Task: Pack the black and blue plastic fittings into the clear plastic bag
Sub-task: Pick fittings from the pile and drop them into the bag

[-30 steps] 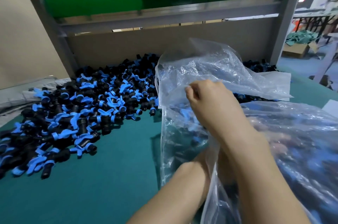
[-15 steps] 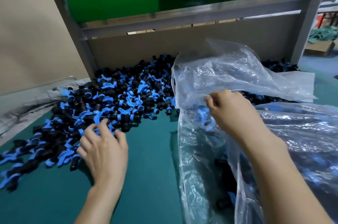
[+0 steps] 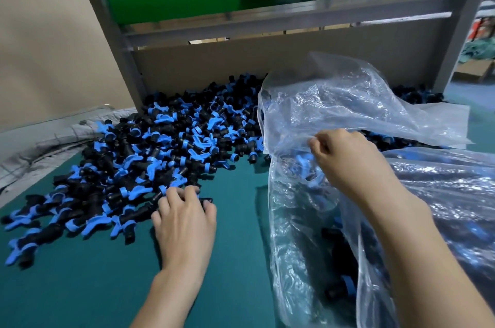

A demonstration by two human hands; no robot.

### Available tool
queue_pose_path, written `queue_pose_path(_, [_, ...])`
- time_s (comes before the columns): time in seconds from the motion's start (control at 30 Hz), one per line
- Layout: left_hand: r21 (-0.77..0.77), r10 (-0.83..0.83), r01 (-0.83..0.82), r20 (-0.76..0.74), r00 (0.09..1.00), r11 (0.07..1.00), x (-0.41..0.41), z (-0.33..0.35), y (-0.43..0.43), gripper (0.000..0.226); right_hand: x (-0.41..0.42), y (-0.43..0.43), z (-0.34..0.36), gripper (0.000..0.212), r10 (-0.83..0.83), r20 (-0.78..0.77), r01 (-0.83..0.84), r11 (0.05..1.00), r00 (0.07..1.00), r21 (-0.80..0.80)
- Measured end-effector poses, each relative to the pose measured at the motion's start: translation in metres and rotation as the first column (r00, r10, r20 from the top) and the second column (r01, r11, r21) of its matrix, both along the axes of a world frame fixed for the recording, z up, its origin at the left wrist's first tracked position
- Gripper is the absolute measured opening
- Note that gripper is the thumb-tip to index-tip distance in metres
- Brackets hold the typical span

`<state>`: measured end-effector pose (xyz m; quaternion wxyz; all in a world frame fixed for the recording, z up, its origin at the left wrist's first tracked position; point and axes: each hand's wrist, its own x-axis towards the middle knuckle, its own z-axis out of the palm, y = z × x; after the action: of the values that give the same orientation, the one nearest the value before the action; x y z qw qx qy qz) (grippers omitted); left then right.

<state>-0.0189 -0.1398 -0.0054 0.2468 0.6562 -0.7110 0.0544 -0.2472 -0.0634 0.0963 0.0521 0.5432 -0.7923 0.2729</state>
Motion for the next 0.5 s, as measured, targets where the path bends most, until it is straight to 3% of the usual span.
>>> queue_pose_path(0.13, [0.050,-0.008,0.007,0.009,1.000,0.999,0.002,-0.002,-0.002,0.036,0.000,0.000,0.000,0.035,-0.004,-0.004,0.004,1.000,1.000,0.007])
queue_pose_path(0.2, [0.064,-0.130,0.132,-0.030,0.991,0.989,0.005,-0.003,-0.005,0.036,0.000,-0.001,0.000,0.035,-0.004,-0.008,0.004,1.000,1.000,0.010])
queue_pose_path(0.33, [0.070,-0.451,0.456,-0.079,0.889,0.887,-0.003,-0.004,-0.002,0.041,0.000,-0.001,0.000,0.036,-0.005,-0.007,0.005,1.000,1.000,0.019])
queue_pose_path(0.5, [-0.072,-0.461,0.457,-0.057,0.885,0.886,-0.007,-0.004,0.001,0.046,0.000,0.000,0.000,0.038,-0.001,-0.004,0.001,1.000,1.000,0.019])
